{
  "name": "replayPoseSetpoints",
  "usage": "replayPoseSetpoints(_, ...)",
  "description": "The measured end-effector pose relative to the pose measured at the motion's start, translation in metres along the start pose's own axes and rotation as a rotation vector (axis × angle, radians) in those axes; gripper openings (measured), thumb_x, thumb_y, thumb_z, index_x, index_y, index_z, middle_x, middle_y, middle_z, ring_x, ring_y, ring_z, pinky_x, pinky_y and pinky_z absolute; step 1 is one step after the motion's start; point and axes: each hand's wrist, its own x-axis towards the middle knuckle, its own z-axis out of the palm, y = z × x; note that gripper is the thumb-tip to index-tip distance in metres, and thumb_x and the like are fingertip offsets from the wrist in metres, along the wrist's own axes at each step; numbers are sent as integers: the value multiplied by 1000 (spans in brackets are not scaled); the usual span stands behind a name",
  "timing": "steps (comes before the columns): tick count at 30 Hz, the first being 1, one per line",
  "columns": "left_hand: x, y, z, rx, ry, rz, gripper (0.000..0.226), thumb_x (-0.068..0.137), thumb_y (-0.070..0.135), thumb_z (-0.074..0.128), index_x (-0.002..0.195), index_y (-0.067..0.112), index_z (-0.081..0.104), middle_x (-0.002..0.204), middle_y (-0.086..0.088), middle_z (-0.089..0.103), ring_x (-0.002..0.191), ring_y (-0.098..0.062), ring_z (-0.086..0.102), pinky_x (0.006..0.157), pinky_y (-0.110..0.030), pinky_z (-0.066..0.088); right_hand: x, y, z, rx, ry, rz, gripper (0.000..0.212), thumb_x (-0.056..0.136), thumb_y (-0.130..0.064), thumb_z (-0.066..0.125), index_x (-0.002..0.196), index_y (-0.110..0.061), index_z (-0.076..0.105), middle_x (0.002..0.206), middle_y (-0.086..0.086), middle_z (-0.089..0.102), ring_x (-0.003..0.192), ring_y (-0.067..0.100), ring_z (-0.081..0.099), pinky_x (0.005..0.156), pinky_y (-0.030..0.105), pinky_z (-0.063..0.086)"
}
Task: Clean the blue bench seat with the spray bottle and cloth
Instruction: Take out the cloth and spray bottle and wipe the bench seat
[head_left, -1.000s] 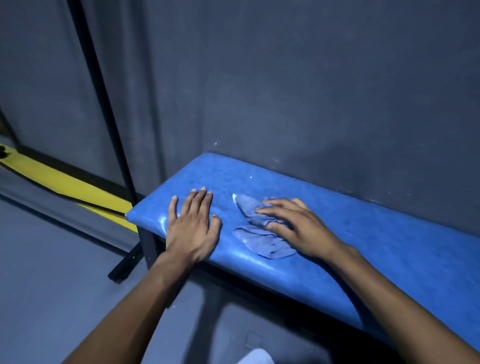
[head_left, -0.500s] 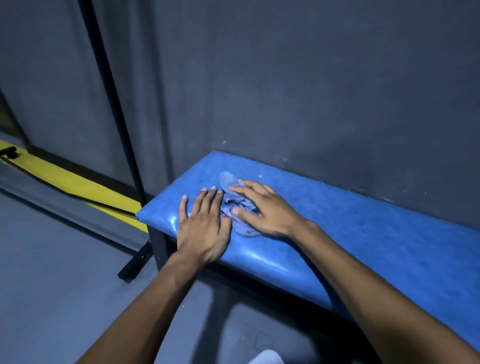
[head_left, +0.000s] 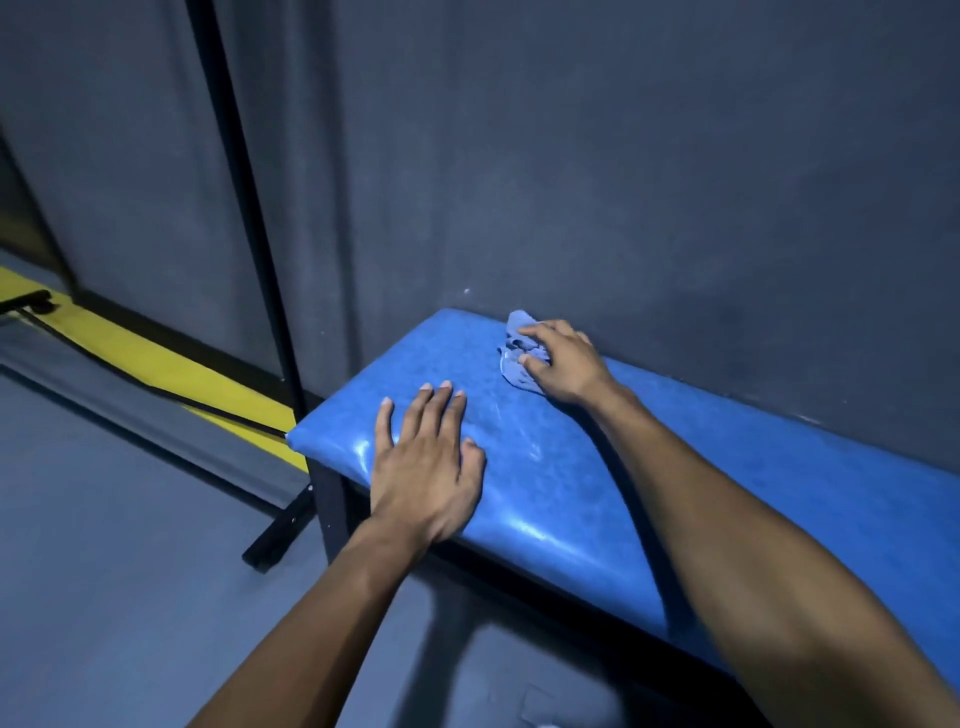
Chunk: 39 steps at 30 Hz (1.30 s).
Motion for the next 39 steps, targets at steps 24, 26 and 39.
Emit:
replayPoseSetpoints(24, 0, -2, 0, 19, -12, 13, 80, 92, 46, 3, 163, 20, 27, 173, 4, 21, 160, -11, 9, 128, -51, -6, -113, -24, -32, 54, -123, -372, 44, 96, -44, 57, 139, -35, 53, 144, -12, 51, 137, 3, 42, 113, 21, 30)
replayPoseSetpoints(26, 0, -2, 0, 20, -7, 12, 78, 93, 45, 5, 163, 20, 29, 172, 4, 22, 160, -11, 10, 128, -51, -4, -149, -14, -50, 70, -143, -392, 42, 98, -46, 57, 139, -38, 53, 145, -15, 48, 138, -2, 39, 112, 16, 28)
replayPoseSetpoints(39, 1, -3, 1, 24, -12, 8, 79, 92, 46, 4, 163, 20, 28, 172, 5, 22, 160, -11, 9, 127, -50, -6, -69, -33, -6, 80, -21, -223, 42, 90, -40, 60, 131, -29, 62, 139, -3, 56, 134, 17, 49, 113, 33, 34)
